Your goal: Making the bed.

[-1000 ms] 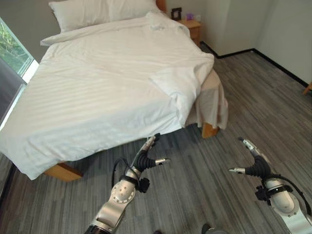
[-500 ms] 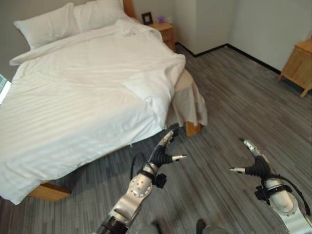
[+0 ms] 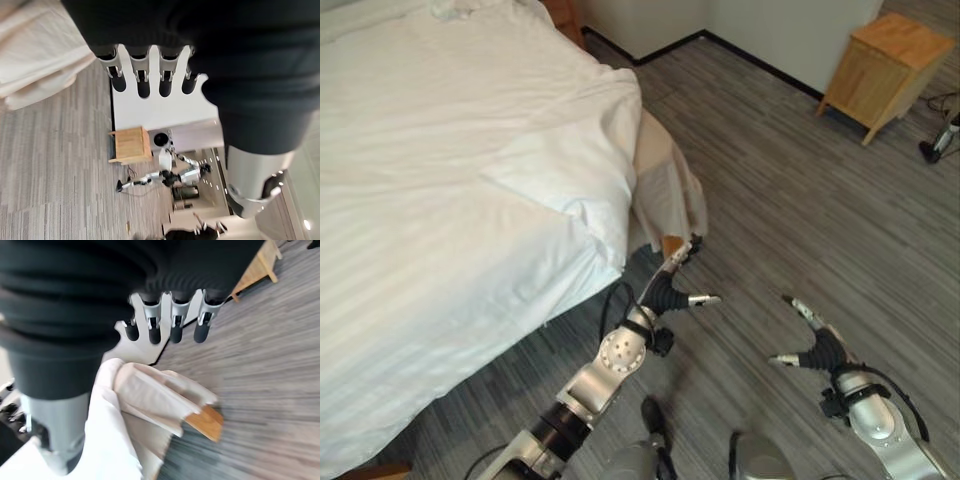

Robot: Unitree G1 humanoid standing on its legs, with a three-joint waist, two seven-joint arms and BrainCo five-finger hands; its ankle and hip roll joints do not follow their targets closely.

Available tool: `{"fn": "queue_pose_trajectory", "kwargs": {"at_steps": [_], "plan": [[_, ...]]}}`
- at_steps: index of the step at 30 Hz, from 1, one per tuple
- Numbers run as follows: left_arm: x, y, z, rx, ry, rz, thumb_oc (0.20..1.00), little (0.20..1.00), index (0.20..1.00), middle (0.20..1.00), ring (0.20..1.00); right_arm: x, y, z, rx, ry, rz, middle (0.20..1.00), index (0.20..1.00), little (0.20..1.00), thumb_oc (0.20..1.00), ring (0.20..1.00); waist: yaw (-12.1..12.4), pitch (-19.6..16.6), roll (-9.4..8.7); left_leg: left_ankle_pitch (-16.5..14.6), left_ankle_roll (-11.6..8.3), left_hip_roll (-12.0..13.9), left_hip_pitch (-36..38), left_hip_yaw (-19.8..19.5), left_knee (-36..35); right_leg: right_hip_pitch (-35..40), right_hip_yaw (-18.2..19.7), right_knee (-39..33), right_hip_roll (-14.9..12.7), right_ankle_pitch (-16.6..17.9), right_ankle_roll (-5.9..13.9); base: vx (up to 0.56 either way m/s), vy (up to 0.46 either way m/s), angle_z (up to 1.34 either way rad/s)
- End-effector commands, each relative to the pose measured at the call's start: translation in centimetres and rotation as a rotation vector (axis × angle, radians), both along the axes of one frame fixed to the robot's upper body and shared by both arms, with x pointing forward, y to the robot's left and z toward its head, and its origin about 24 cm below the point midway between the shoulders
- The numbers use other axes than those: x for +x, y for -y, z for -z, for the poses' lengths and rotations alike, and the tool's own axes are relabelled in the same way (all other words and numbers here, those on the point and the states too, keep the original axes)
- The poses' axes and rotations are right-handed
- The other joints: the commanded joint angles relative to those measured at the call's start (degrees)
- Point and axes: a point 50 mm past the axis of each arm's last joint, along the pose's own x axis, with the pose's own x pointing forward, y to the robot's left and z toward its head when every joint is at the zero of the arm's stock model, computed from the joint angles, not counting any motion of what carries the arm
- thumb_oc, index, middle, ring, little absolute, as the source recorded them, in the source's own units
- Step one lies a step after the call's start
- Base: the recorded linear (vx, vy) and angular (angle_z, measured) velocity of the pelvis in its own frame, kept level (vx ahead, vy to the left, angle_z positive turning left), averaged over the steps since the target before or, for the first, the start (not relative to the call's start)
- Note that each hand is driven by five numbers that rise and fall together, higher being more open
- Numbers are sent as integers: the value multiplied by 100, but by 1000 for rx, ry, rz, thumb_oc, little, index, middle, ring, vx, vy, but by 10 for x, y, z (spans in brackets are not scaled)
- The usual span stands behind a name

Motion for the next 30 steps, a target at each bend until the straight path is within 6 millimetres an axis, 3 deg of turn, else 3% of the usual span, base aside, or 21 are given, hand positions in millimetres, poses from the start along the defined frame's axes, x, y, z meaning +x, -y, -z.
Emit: {"fn": "queue_pose_trajectory", "kwargs": {"at_steps": [1,4,7,11,16,18,19,21,22,23,25,26,28,30], "plan": [[-1,1,-17,-100,75,-16,1000,1000,1000,1000,1000,15,1,-30,-38,151,-25,1000,1000,1000,1000,1000,45,-301,157,-134,-525,473,205,179,54,1023,-914,-2166,-29,446,-171,276,-20,7],[-3,1,-16,-102,73,-11,1000,1000,1000,1000,1000,14,7,-33,-27,169,5,1000,1000,1000,1000,1000,-66,-300,132,-344,-602,335,377,16,54,891,-795,-3261,-153,506,-360,260,-123,9],[-3,2,-14,-108,68,-14,1000,1000,1000,1000,1000,11,12,-37,-30,191,35,1000,1000,1000,1000,1000,-267,-310,87,-586,-737,302,588,-168,54,854,-132,-4353,-308,940,-199,284,-180,44],[-3,-1,-15,-118,72,-23,1000,1000,1000,1000,1000,3,16,-37,-8,181,63,1000,1000,1000,1000,1000,-417,-359,28,-802,-894,420,959,-344,54,772,333,-4585,-627,1335,-93,282,-251,69],[-6,-8,-12,-128,61,-33,1000,1000,1000,1000,1000,1,24,-40,-43,182,77,1000,1000,1000,1000,1000,-290,-571,-20,-929,-1014,466,1274,-437,162,1112,39,-4779,-616,1413,-89,237,-307,13],[-10,-16,-7,-181,28,-68,1000,1000,1000,1000,1000,6,29,-46,-77,205,76,1000,1000,1000,1000,1000,-197,-627,72,-769,-1105,679,1164,-568,663,1332,-64,-4757,-390,1233,-220,198,-384,9],[-12,-18,-5,-227,-1,-73,1000,1000,1000,1000,1000,9,33,-51,-90,226,86,1000,1000,1000,1000,1000,-118,-618,143,-378,-1220,866,931,-757,1359,1618,-189,-4915,-212,1083,-425,204,-432,-4],[-13,-20,-4,-262,-20,-79,1000,1000,1000,1000,1000,13,38,-56,-97,249,103,1000,1000,1000,1000,1000,-3,-512,124,203,-1378,1080,419,-957,2471,2008,-400,-5167,-116,926,-650,152,-412,7],[-13,-22,-5,-276,-19,-84,1000,1000,1000,1000,1000,15,39,-59,-101,259,104,1000,1000,1000,1000,1000,12,-458,71,397,-1416,1154,220,-951,2974,2144,-504,-5262,-108,898,-744,57,-255,20],[-13,-22,-5,-275,-19,-85,1000,1000,1000,1000,1000,15,39,-59,-100,260,104,1000,1000,1000,1000,1000,-9,-445,75,383,-1425,1173,179,-986,3041,2151,-523,-5261,-94,895,-754,80,-250,16],[-15,-28,-6,-284,-15,-106,1000,1000,1000,1000,1000,20,40,-62,-115,279,113,1000,1000,1000,1000,1000,83,-366,-72,422,-1368,1394,-140,-494,3701,2381,-660,-5330,-106,763,-864,136,-312,24],[-18,-36,-8,-293,-2,-126,1000,1000,1000,1000,1000,24,42,-65,-138,288,123,1000,1000,1000,1000,1000,179,-347,-78,324,-1322,1621,-369,119,3528,2543,-773,-5372,-39,649,-872,187,-307,31],[-21,-44,-9,-291,7,-140,1000,1000,1000,1000,1000,25,43,-66,-141,298,135,1000,1000,1000,1000,1000,338,-366,-47,278,-1293,1579,-657,680,3007,2709,-838,-5372,49,530,-845,182,-143,24],[-23,-47,-9,-291,9,-149,1000,1000,1000,1000,1000,26,45,-67,-146,302,142,1000,1000,1000,1000,1000,400,-424,-68,291,-1260,1475,-678,873,2684,2736,-873,-5372,49,476,-834,110,-52,40]]}}
